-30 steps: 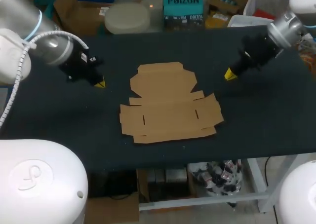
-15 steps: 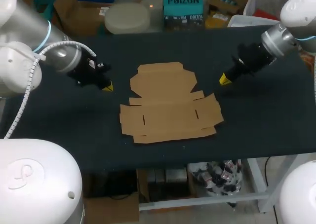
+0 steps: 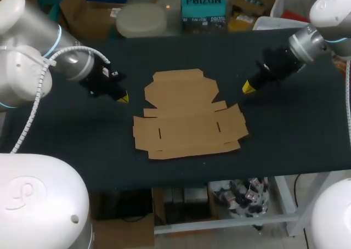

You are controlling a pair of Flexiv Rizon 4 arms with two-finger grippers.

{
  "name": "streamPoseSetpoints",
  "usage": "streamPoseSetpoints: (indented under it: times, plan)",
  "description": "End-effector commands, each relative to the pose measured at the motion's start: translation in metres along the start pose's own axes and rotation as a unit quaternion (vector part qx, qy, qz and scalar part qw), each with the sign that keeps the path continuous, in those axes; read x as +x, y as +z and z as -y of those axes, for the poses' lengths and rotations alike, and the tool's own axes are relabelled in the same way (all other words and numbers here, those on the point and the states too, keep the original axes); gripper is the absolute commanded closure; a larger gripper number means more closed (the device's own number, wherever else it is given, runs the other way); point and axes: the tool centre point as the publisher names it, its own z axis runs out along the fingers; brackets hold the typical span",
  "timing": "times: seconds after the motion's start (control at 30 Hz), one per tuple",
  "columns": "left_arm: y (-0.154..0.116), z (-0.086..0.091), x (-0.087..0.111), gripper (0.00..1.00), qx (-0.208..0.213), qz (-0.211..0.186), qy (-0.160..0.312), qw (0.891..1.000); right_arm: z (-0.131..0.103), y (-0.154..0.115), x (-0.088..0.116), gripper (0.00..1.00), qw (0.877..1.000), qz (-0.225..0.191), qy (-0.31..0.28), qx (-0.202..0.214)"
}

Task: Assemble the packaging by folding the flat box into shape, placing the metal phone stand inside, and closing the box properly

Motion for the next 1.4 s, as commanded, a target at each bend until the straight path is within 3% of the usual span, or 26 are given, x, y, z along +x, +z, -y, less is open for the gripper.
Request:
streamPoseSetpoints:
  times: [0.03,0.23,0.67,1.13,1.4]
  plan:
    - [0.004,0.003,0.0,1.0,0.01,0.001,-0.005,1.0,-0.002,0.004,0.002,1.0,1.0,0.001,-0.001,0.004]
    - [0.012,0.01,-0.007,1.0,0.039,-0.009,0.001,0.999,0.003,0.016,0.009,1.0,0.999,0.0,-0.031,-0.013]
    - [0.027,0.012,-0.01,1.0,0.032,-0.022,0.023,0.999,0.007,0.037,0.005,1.0,0.999,0.006,-0.046,-0.015]
    - [0.049,0.007,-0.016,1.0,0.027,-0.036,0.041,0.998,0.007,0.044,-0.018,1.0,0.999,-0.013,-0.041,-0.02]
    - [0.064,0.009,-0.014,1.0,0.018,-0.043,0.05,0.998,0.001,0.047,-0.008,1.0,0.999,-0.013,-0.046,-0.014]
